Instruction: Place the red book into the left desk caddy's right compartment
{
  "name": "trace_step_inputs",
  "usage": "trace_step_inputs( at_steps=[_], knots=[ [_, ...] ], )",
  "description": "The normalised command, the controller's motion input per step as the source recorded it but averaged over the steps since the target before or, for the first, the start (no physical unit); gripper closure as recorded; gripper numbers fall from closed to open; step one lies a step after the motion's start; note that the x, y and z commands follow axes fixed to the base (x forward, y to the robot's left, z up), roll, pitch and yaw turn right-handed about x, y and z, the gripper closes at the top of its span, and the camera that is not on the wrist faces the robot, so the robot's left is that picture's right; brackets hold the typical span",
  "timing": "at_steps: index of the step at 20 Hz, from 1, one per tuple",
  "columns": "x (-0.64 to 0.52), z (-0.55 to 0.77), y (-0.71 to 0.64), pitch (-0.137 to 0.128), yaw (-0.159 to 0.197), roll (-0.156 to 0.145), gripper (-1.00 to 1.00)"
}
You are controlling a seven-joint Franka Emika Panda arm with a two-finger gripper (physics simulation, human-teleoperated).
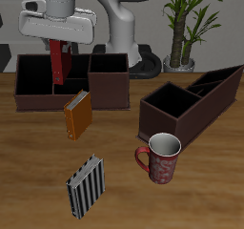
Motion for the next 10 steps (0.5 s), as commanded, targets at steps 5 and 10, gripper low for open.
trace_step_inputs(
  at_steps=[5,10],
  knots=[
    [-0.17,0.08,0.61,0.002,0.03,0.076,1.0],
    [0.01,0.0,0.7,0.021,-0.016,0.055,1.0]
  ],
)
